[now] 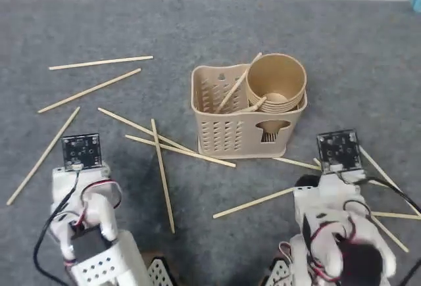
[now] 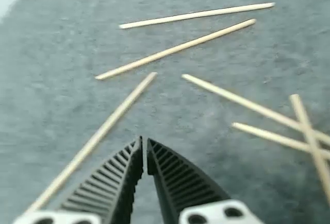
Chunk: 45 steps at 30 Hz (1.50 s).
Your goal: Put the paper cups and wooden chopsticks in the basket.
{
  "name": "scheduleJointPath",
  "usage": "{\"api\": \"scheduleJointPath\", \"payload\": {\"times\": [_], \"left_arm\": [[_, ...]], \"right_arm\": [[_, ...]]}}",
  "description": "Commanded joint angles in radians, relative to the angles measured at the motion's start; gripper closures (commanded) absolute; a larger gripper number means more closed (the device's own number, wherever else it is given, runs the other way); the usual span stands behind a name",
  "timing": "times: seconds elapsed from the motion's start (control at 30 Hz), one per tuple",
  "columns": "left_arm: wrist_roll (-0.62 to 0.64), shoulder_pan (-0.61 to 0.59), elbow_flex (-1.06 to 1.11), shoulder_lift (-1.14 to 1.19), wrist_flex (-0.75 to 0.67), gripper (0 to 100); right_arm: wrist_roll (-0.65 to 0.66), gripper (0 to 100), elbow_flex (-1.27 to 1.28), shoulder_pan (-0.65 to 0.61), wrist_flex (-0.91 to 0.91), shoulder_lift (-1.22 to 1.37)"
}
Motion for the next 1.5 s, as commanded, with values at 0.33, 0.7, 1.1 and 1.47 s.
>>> {"api": "scheduleJointPath", "payload": {"times": [0.33, 0.7, 1.1, 1.47], "left_arm": [[-0.109, -0.057, -0.456, 0.327, 0.212, 89], [-0.117, -0.009, -1.196, 1.303, 0.238, 88], [-0.368, 0.052, -2.223, 2.226, 0.496, 88], [-0.367, 0.129, -3.048, 2.994, 0.411, 88]], "right_arm": [[0.180, 99.1, 0.126, 0.127, -0.179, 0.079], [-0.186, 99.1, 0.319, 0.139, -0.641, 0.355], [-0.198, 99.1, 0.443, 0.128, -0.780, 0.421], [-0.158, 99.1, 0.460, 0.128, -0.782, 0.421]]}}
